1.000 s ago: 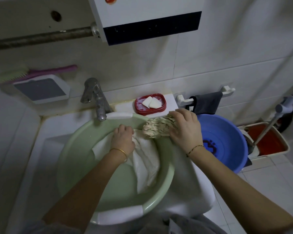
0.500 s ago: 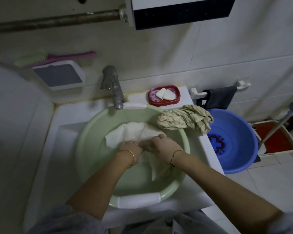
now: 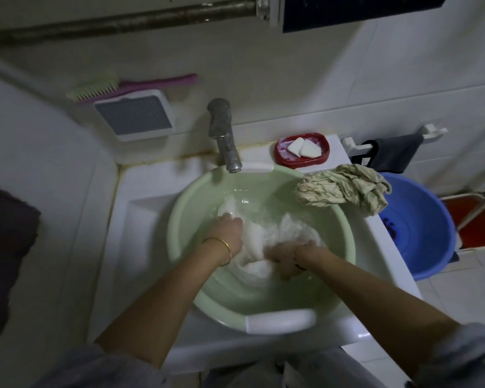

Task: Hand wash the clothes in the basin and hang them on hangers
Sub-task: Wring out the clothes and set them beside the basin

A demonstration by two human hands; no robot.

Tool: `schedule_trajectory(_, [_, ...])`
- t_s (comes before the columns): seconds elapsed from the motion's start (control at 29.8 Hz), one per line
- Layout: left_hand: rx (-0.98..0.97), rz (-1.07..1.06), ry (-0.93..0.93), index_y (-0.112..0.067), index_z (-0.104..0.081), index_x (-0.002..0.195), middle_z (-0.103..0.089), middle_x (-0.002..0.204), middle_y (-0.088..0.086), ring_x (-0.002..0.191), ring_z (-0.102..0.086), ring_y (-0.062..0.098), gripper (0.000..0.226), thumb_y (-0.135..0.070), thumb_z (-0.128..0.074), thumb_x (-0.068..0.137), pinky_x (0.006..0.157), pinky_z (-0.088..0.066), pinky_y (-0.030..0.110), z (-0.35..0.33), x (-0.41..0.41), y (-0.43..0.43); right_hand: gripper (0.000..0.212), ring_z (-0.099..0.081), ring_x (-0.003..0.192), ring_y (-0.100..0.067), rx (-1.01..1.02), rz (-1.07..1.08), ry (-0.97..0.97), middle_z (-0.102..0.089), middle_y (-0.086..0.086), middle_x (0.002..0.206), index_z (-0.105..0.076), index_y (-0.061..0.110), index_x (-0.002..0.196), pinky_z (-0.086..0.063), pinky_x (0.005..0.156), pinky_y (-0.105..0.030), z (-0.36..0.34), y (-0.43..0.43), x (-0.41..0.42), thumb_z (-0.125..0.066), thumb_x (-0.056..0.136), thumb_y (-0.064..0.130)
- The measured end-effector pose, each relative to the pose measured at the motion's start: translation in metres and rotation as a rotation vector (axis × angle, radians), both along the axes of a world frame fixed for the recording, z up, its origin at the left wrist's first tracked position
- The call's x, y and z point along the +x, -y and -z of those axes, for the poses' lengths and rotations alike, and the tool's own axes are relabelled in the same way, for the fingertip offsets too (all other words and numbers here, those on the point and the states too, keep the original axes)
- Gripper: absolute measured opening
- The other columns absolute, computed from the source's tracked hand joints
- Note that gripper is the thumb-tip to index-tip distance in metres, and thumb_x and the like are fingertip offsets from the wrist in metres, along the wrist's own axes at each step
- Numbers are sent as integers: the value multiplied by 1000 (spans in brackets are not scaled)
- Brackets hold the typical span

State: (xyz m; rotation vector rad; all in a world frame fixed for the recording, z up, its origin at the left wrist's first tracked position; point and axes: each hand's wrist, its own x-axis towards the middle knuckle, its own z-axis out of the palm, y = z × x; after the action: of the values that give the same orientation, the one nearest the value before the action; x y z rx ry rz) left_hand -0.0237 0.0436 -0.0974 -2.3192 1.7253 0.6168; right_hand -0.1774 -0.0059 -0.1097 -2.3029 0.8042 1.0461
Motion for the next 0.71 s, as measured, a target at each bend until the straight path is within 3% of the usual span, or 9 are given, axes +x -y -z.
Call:
schedule_trajectory(0.07, [69,-166,20,-7,-43,131,-43,137,18,126,-43,33,45,-30,-51,93,102,-35,37,11,5,4,56,-48,122,-31,87,-31,-46,-47,-10,137,-46,16,132,-41,102,-50,-1,-3,-2,-60,78,20])
schedule_trajectory(0.13, [95,-307,-203,-2,-40,134,-45,138,19,126,-46,32,53,-29,-55,91,101,-39,35,22,4,7,54,-47,126,-30,155,2,-32,-46,-10,140,-46,13,137,-41,104,-45,-3,-2,-3,-54,83,15])
schedule_trajectory(0.24, [-20,-551,-510,2,-39,136,-48,136,19,122,-50,30,59,-20,-65,86,95,-41,32,30,0,11,35,-57,114,-26,83,123,164,-62,-6,124,-63,14,120,-46,97,-34,-5,-3,3,-50,88,17])
schedule_trajectory(0.3, [-91,-730,-668,6,-40,134,-50,134,20,121,-51,31,62,-24,-67,86,93,-42,32,30,2,15,29,-61,104,-23,-74,276,300,-67,-4,114,-68,17,112,-49,90,-30,-6,-1,8,-53,88,23])
schedule_trajectory(0.4, [-111,-960,-902,7,-52,122,-59,119,18,105,-59,30,55,-32,-67,87,80,-50,31,26,4,15,28,-61,100,-23,-100,581,438,-67,-4,109,-68,17,105,-51,84,-29,-4,5,9,-50,86,10])
schedule_trajectory(0.5, [-160,-970,-1049,6,-57,114,-63,101,17,81,-58,23,32,-11,-64,88,59,-46,24,15,1,9,26,-62,91,-25,-45,928,624,-65,-8,96,-66,13,104,-53,83,-37,-1,6,8,-48,87,7])
schedule_trajectory(0.57, [-190,-884,-1186,0,-58,112,-65,91,13,71,-58,18,27,6,-60,86,54,-49,20,-1,-4,5,17,-60,87,-23,100,1117,781,-63,-4,92,-65,14,100,-53,80,-37,-3,2,10,-52,90,12])
schedule_trajectory(0.6, [-174,-836,-1238,-7,-58,107,-63,86,9,70,-58,16,27,9,-58,85,53,-49,19,-11,-7,3,13,-59,85,-21,277,1213,842,-62,-3,92,-64,16,99,-51,76,-36,-7,0,12,-53,92,18])
schedule_trajectory(0.71, [-18,-709,-1362,-20,-55,104,-60,84,6,75,-59,17,33,7,-57,84,64,-49,27,-33,-11,-5,31,-64,90,-23,688,1304,893,-68,-4,94,-63,16,109,-50,74,-34,-11,-2,13,-59,90,40])
